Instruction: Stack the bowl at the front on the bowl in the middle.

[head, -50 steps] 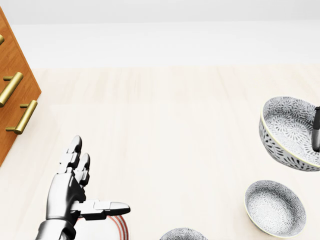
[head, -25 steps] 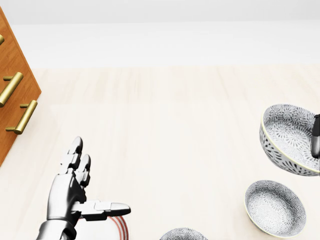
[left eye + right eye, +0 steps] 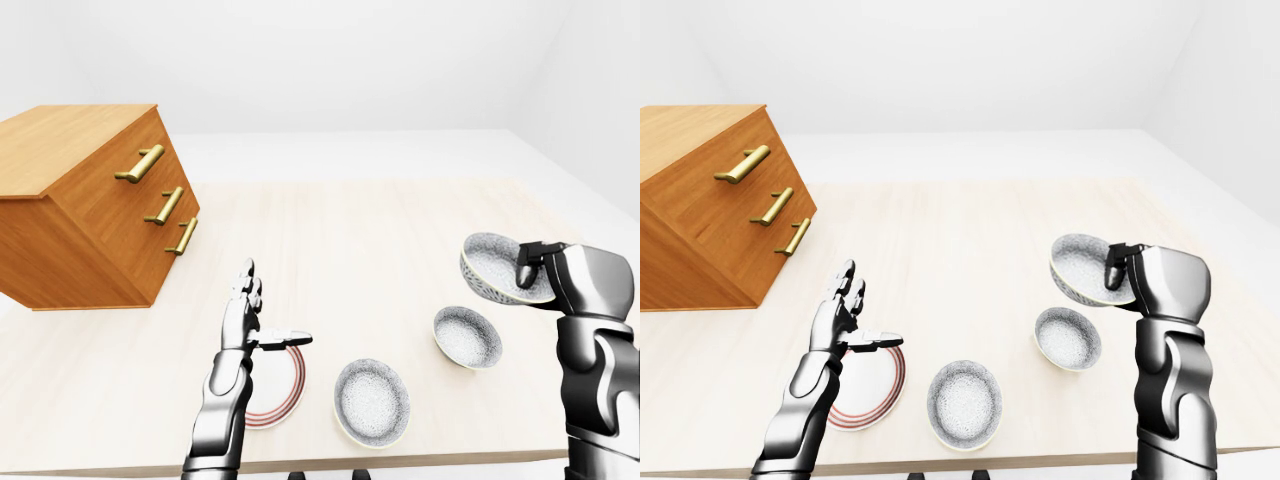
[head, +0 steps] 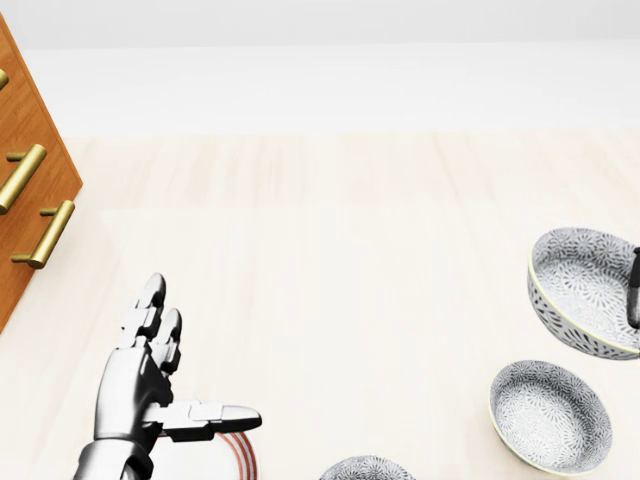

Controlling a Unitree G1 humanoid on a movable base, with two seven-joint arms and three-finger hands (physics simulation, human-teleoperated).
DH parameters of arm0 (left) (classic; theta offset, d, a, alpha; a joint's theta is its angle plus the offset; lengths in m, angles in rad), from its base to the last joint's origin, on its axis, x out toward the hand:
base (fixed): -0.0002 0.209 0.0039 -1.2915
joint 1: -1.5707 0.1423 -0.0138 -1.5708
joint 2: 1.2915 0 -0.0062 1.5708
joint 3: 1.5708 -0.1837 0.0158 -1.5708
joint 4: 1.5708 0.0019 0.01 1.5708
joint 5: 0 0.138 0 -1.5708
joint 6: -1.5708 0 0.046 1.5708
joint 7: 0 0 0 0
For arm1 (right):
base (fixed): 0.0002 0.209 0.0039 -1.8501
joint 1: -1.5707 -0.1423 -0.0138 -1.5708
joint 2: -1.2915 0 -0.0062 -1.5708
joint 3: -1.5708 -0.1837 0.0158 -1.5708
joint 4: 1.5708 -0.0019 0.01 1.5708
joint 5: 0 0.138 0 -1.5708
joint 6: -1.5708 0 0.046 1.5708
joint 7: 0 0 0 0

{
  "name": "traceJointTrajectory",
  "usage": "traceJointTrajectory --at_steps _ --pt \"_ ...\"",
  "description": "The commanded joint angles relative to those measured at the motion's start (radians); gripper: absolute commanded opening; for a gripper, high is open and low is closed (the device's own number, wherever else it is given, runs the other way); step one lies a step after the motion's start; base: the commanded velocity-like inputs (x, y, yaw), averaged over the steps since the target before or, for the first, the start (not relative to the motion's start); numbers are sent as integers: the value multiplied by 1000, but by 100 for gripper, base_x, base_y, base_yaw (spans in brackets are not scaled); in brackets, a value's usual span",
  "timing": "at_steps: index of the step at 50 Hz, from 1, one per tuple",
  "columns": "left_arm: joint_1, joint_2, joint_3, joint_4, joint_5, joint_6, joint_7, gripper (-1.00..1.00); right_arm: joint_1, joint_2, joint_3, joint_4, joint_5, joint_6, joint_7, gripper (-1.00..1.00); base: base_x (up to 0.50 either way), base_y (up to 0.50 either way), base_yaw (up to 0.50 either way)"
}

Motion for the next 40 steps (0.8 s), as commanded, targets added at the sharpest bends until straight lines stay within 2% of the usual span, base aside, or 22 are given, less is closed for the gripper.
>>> traceJointTrajectory --at_steps 1,16,18,24,40 --pt "0 1 2 6 -1 0 -2 100 2 -9 -8 32 149 0 -76 -100 0 0 0" --pt "2 -1 -2 4 2 0 2 100 24 14 9 65 123 0 -132 -100 0 0 0" --pt "0 -1 0 15 2 -7 0 100 27 17 14 71 121 0 -139 -100 0 0 0" --pt "3 -1 -3 -2 3 0 4 100 34 28 30 95 113 0 -166 -100 0 0 0" --pt "1 -1 -3 10 5 -2 4 100 10 -5 99 307 44 0 -325 -100 0 0 0"
